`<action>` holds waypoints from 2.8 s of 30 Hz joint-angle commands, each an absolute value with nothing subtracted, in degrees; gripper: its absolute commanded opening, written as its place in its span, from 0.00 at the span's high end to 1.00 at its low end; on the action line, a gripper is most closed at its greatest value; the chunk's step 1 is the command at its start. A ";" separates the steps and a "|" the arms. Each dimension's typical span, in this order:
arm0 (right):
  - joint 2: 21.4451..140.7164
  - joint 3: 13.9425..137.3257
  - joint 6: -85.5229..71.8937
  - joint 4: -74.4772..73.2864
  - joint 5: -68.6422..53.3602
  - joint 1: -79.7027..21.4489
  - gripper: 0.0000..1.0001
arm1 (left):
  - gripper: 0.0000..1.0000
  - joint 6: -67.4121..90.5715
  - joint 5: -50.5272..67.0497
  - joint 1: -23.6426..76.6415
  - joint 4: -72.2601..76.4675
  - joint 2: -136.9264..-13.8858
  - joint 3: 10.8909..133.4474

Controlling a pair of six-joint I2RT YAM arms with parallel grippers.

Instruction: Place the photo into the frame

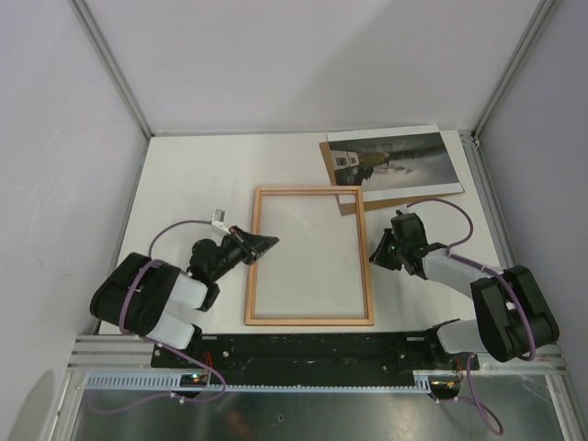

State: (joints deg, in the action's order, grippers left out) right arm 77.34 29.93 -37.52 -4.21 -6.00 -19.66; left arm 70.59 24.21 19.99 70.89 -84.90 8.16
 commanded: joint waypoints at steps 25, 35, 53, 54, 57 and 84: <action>76.18 30.41 -37.76 -7.10 -5.35 -21.04 0.87 | 1.00 67.52 36.76 15.48 71.21 -92.10 10.04; 76.55 30.88 -37.88 -7.18 -5.10 -21.35 0.87 | 0.94 66.24 38.08 15.40 69.14 -92.10 10.77; 75.63 31.09 -37.76 -7.97 -4.15 -21.62 0.87 | 0.52 57.55 36.76 15.47 50.74 -84.87 15.38; 75.48 31.10 -37.69 -8.07 -4.10 -21.66 0.87 | 0.50 57.08 36.53 15.47 49.54 -84.40 15.65; 75.14 31.11 -37.64 -8.13 -3.97 -21.64 0.87 | 0.46 55.68 36.01 15.56 45.96 -83.27 16.60; 74.03 31.11 -36.60 -8.75 -4.82 -21.13 0.86 | 0.24 40.89 18.48 18.11 11.13 -73.66 28.02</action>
